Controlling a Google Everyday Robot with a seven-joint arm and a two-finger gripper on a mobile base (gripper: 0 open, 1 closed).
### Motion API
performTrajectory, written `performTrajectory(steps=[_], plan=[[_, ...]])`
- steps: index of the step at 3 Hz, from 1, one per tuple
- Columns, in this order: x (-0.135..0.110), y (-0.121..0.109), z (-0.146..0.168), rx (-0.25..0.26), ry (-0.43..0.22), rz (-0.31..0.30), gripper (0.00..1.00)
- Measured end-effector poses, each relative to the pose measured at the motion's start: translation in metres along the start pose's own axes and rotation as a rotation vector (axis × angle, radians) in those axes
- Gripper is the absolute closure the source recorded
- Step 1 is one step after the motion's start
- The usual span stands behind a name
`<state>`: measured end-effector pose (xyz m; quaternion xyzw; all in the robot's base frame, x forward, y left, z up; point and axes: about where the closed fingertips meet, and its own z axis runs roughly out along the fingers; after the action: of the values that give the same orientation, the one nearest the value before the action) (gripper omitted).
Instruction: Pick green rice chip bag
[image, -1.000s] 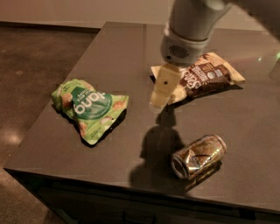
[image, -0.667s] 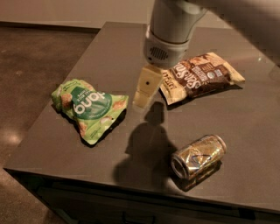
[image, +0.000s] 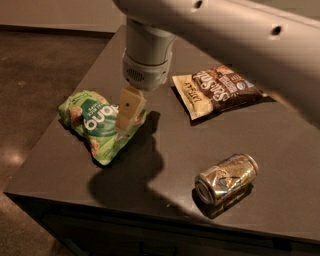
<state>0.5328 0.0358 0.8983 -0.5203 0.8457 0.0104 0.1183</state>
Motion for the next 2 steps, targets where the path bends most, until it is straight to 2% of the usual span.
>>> performTrajectory(steps=[2], plan=[[-0.047,0.021,0.027,-0.019,0.003,-0.043,0.0]])
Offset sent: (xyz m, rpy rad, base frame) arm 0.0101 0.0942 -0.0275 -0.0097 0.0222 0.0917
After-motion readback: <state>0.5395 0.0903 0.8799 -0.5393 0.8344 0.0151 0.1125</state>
